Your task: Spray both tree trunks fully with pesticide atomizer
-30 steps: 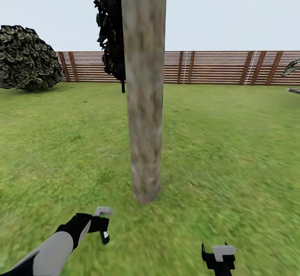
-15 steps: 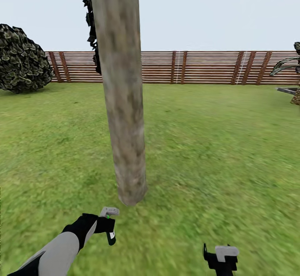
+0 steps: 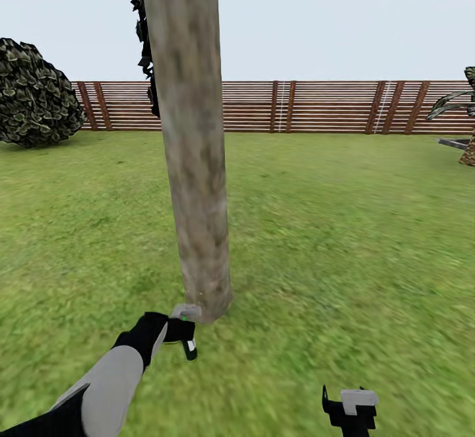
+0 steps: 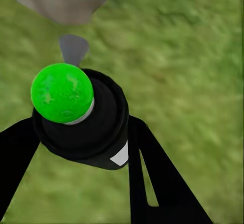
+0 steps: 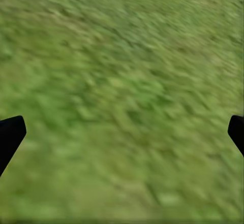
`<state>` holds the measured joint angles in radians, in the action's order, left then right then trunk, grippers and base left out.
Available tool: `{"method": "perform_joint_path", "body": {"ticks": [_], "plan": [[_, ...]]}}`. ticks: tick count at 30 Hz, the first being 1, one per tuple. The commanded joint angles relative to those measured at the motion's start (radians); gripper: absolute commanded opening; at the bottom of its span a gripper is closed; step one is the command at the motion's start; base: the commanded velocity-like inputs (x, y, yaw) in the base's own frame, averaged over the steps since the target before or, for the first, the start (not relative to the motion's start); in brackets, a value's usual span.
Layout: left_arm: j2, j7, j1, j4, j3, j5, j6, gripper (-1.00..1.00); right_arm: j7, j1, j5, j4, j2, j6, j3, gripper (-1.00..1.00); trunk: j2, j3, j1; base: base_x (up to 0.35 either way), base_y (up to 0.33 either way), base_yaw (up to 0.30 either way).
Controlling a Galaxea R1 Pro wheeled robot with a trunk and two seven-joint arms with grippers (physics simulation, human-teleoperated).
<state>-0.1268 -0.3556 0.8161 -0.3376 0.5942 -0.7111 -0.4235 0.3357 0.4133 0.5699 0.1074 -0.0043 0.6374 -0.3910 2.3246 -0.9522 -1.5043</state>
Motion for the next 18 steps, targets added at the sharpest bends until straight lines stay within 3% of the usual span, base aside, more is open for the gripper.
{"method": "perform_joint_path", "body": {"ticks": [1,2,3,5,7,8,10,12,17,18], "plan": [[0.002,-0.011,0.008,-0.004,0.008,-0.01,-0.006,-1.0,0.006,0.001,0.011,-0.002,0.0,0.002,-0.005,1.0,0.0,-0.001,0.0,0.0,0.0,0.0],[0.016,-0.023,0.016,-0.016,0.009,-0.01,-0.01,-1.0,0.006,0.001,0.011,-0.002,0.0,0.002,-0.005,1.0,0.0,-0.001,0.0,0.0,0.0,0.0],[0.058,-0.061,0.019,-0.061,0.008,-0.009,-0.035,-1.0,0.006,0.001,0.011,-0.002,0.0,0.002,-0.005,1.0,0.0,-0.001,0.0,0.0,0.0,0.0],[0.075,-0.093,0.015,-0.105,0.006,-0.013,-0.065,-1.0,0.005,0.001,0.011,-0.002,0.0,0.002,-0.005,1.0,0.0,-0.001,0.0,-0.071,0.0,0.0],[0.071,-0.104,0.013,-0.13,-0.001,-0.016,-0.074,-1.0,0.005,0.001,0.011,-0.002,0.0,0.002,-0.005,1.0,0.0,-0.001,0.0,-0.238,0.0,0.0],[0.06,-0.107,0.013,-0.136,-0.023,-0.019,-0.077,-1.0,0.005,0.001,0.011,-0.002,0.0,0.002,-0.005,1.0,0.0,-0.001,0.0,-0.31,0.0,0.0],[0.04,-0.109,0.012,-0.142,-0.103,-0.018,-0.084,-1.0,0.005,0.001,0.011,-0.002,0.0,0.002,-0.005,1.0,0.0,-0.001,0.0,-0.327,0.0,0.0],[0.031,-0.11,0.019,-0.146,-0.143,-0.015,-0.097,-1.0,0.005,0.001,0.011,-0.002,0.0,0.002,-0.004,1.0,0.0,-0.001,0.0,-0.151,0.0,0.0],[0.033,-0.118,0.09,-0.218,-0.159,-0.012,-0.213,-1.0,0.003,0.001,0.011,-0.002,0.0,0.002,-0.003,1.0,0.0,-0.001,0.0,-0.014,0.0,0.0],[0.033,-0.169,0.099,-0.266,-0.163,-0.013,-0.253,-1.0,0.003,0.001,0.011,-0.002,0.0,0.002,-0.003,1.0,0.0,-0.001,0.0,0.0,0.0,0.0]]}}
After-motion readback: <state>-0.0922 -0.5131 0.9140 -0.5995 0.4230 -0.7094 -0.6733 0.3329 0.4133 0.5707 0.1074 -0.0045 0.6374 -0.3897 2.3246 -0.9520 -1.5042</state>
